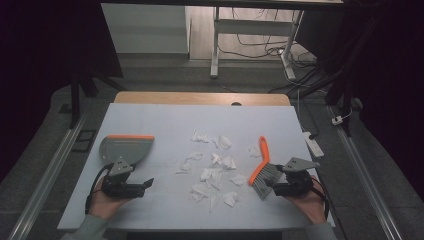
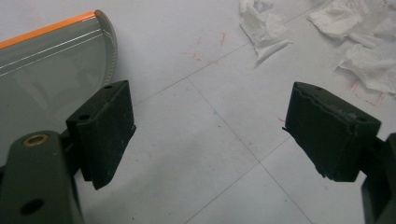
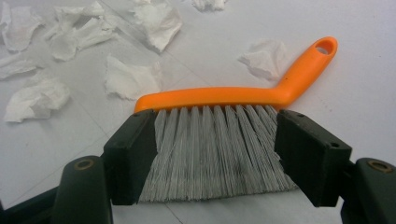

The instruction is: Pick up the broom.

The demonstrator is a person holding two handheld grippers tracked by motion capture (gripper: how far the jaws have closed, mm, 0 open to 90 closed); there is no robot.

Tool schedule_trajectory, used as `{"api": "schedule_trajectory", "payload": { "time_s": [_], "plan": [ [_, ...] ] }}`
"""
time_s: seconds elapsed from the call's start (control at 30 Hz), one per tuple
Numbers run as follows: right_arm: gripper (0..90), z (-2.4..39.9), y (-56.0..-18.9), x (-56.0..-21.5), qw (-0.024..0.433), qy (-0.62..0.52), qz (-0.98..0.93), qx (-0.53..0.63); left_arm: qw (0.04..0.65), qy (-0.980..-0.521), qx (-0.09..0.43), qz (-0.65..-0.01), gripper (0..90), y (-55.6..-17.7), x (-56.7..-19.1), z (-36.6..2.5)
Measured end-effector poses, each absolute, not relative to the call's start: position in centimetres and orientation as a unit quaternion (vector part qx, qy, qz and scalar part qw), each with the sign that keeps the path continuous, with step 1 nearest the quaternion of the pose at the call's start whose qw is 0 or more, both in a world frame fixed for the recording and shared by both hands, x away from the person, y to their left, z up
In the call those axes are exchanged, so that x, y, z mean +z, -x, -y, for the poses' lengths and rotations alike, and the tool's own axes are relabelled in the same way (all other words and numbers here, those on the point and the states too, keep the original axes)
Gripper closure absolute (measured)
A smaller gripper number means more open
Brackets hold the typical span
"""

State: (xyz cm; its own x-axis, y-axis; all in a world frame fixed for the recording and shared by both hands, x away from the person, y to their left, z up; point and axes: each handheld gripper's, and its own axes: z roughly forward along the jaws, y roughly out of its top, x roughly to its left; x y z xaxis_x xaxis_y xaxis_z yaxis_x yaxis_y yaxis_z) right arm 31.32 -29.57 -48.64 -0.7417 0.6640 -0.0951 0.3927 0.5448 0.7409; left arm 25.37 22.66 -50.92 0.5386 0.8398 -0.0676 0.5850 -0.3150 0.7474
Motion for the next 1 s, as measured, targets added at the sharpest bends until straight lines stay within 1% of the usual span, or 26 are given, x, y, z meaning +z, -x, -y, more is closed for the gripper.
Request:
{"api": "schedule_trajectory", "payload": {
  "time_s": [0.13,0.2,0.23,0.6,0.93,1.0],
  "plan": [
    [30.6,29.3,-31.1,-48.7,0.178,-0.314,-0.859,0.363,0.376,-0.793,0.173,-0.447,16.8,-25.3,-50.9,-22.5],
    [30.6,29.1,-31.1,-48.7,0.181,-0.313,-0.861,0.358,0.375,-0.794,0.173,-0.446,16.8,-25.3,-50.9,-22.5],
    [31.1,29.0,-31.1,-48.7,0.190,-0.314,-0.860,0.354,0.373,-0.795,0.175,-0.445,16.9,-25.3,-50.9,-22.4],
    [32.2,27.8,-31.0,-46.8,0.194,-0.335,-0.851,0.355,0.374,-0.795,0.176,-0.443,17.1,-25.2,-51.0,-22.0],
    [33.1,27.2,-32.1,-44.3,0.176,-0.385,-0.844,0.329,0.373,-0.794,0.182,-0.444,17.2,-25.4,-50.9,-22.1],
    [33.7,27.0,-32.9,-43.6,0.166,-0.407,-0.841,0.315,0.374,-0.794,0.182,-0.443,17.4,-25.5,-50.9,-22.1]
  ]
}}
